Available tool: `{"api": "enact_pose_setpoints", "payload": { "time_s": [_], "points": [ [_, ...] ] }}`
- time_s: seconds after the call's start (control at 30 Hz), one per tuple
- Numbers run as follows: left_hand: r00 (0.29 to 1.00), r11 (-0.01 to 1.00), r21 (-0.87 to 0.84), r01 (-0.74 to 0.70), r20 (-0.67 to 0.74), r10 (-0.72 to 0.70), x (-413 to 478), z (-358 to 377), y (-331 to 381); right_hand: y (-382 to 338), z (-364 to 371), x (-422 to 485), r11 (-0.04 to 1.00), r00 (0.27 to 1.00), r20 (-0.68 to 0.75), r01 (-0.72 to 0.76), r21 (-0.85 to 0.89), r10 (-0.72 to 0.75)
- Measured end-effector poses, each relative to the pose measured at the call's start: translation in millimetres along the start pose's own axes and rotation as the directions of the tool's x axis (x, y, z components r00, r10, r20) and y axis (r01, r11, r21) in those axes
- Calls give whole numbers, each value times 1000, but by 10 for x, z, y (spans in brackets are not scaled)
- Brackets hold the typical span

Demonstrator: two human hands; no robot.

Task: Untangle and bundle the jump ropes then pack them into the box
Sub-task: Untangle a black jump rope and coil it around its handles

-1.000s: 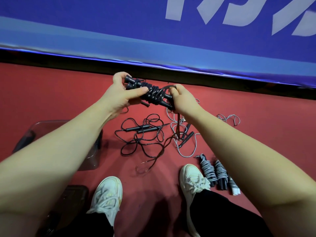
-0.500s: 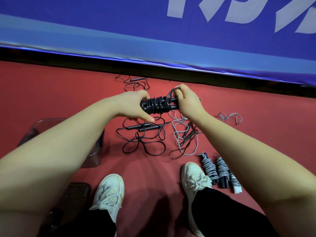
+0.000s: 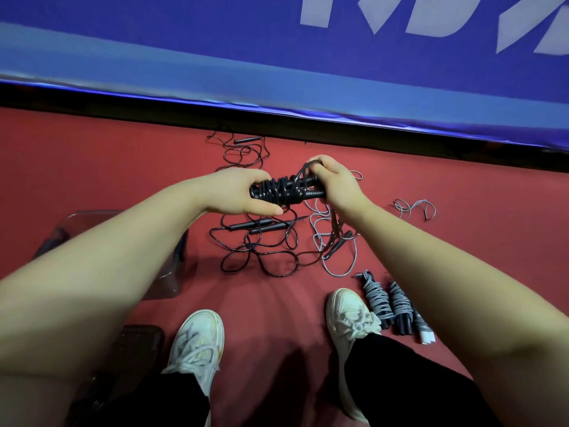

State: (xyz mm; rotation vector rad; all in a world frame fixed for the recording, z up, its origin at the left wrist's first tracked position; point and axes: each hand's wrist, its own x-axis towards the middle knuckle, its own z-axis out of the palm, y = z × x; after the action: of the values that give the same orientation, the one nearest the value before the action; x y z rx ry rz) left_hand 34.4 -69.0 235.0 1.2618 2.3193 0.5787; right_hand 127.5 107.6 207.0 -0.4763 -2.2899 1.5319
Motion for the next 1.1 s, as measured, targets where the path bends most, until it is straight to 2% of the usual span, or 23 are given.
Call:
{"api": "enact_pose_setpoints", "payload": {
  "time_s": [0.07, 0.17, 0.23, 0.3, 0.37, 0.43, 0.5, 0.53, 0.57, 0.67, 0.8, 0.87, 0.93, 1.0, 1.1],
  "points": [
    [1000, 1000, 22, 6, 9, -6, 16, 26, 16, 57, 15, -28, 999, 999, -38, 12, 46, -10],
    [1000, 1000, -5, 17, 21, -17, 15, 36, 44, 76, 14, -36, 999, 999, -28, 30, 23, -29],
    [999, 999, -37, 33, 23, -32, 17, 50, 55, 60, 2, -5, 997, 999, -2, 52, -57, -52],
    [999, 999, -16, 36, -8, -36, 24, 84, 62, 38, -31, 13, 975, 996, 58, 80, -207, -70],
    [1000, 997, 72, 11, -21, -10, 32, 112, 78, 7, -110, 20, 857, 981, 167, 171, -486, -101],
    [999, 994, 110, -29, 44, 24, 18, 125, 78, -59, -193, 15, 634, 939, 308, 334, -698, -156],
    [992, 998, 10, -70, 110, 68, -21, 126, 66, -147, -264, 3, 469, 871, 396, 491, -734, -291],
    [991, 995, -54, -88, 100, 93, -48, 116, 76, -162, -296, 8, 446, 846, 400, 527, -724, -352],
    [992, 988, -120, -101, 64, 110, -65, 94, 84, -167, -310, 13, 469, 847, 372, 522, -713, -379],
    [993, 935, -336, -115, -25, 113, -80, 12, 122, -90, -143, -20, 657, 900, 228, 429, -619, -373],
    [996, 812, -578, -80, -80, 42, -67, 2, 137, -7, 144, -64, 832, 927, 18, 344, -434, -374],
    [992, 738, -670, -77, -122, -8, -37, -29, 131, 3, 189, -44, 857, 937, -21, 310, -412, -349],
    [983, 672, -737, -75, -169, -76, -2, -68, 120, 48, 240, -54, 824, 949, 24, 285, -489, -314],
    [972, 682, -730, -51, -192, -133, 30, -65, 101, 127, 267, -50, 821, 959, 55, 267, -505, -277],
    [945, 658, -753, 3, -213, -249, 60, -66, 16, 209, 229, -38, 887, 982, 78, 191, -421, -175]
  ]
}}
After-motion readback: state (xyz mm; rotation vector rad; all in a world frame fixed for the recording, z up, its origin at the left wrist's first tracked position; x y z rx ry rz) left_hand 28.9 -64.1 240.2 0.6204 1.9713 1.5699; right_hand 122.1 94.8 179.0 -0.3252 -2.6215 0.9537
